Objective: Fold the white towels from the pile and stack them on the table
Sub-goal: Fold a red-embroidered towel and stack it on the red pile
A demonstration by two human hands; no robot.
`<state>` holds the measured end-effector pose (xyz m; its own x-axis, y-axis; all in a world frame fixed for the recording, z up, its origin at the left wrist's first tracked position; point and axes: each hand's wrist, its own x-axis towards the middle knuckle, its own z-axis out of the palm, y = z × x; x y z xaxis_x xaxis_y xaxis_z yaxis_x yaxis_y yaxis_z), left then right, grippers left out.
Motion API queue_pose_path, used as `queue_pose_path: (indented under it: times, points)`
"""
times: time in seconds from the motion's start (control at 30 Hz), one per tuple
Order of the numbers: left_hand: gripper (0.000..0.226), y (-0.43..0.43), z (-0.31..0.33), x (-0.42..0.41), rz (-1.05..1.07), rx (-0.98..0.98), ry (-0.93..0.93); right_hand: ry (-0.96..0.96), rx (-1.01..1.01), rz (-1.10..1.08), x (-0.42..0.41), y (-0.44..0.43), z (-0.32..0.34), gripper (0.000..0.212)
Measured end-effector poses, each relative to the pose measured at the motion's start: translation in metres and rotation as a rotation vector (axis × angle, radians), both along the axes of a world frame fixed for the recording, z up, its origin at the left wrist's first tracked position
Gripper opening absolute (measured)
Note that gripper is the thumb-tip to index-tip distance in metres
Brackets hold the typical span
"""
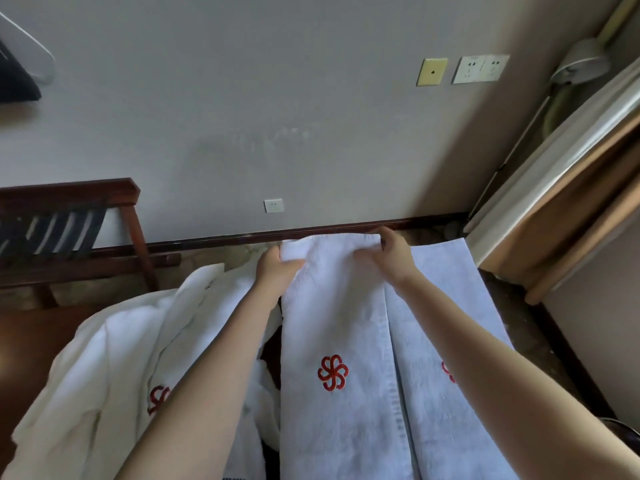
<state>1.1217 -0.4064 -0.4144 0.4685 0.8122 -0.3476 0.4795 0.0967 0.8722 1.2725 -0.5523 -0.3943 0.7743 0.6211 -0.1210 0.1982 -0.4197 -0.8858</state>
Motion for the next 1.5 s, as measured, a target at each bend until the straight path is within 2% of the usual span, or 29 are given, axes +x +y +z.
queue_pose_path:
  times: [0.13,0.27,0.4,0.57,0.67,0.83,0.97,1.1,1.27,1.4,1.5]
  points:
    - [0.028,0.010,-0.033,0.014,0.049,-0.037,0.103,-0.243,-0.105,-0.025,0.000,0.018,-0.032,0.022]
    - [0.027,0.013,-0.054,0.020,0.025,0.038,0.191,-0.629,-0.404,0.110,0.006,0.028,-0.056,0.042]
    - [0.031,0.016,-0.063,0.027,-0.025,0.143,0.243,-0.728,-0.523,0.122,0.008,0.031,-0.066,0.050]
    - [0.057,0.004,-0.065,0.031,0.006,0.216,0.249,-0.847,-0.565,0.171,-0.006,0.023,-0.061,0.059]
    - [0.075,-0.007,-0.057,0.024,0.022,0.248,0.287,-0.801,-0.523,0.121,-0.020,0.009,-0.056,0.065]
    - [0.086,-0.033,-0.048,-0.003,-0.029,0.199,0.352,-0.662,-0.630,0.101,-0.038,-0.017,-0.055,0.072]
    - [0.076,-0.052,-0.053,-0.012,-0.003,0.092,0.198,-0.630,-0.615,0.066,-0.052,-0.027,-0.054,0.074]
    - [0.068,-0.063,-0.057,-0.012,0.004,0.301,0.118,-0.648,-0.617,0.029,-0.048,-0.032,-0.053,0.057]
    - [0.073,-0.067,-0.063,-0.011,-0.048,0.407,0.328,-0.627,-0.678,0.052,-0.048,-0.035,-0.060,0.044]
    - [0.087,-0.070,-0.058,-0.026,-0.028,0.324,0.452,-0.702,-0.646,0.073,-0.063,-0.046,-0.060,0.051]
    - [0.085,-0.093,-0.055,-0.049,-0.032,0.275,0.494,-0.690,-0.657,0.099,-0.083,-0.068,-0.059,0.059]
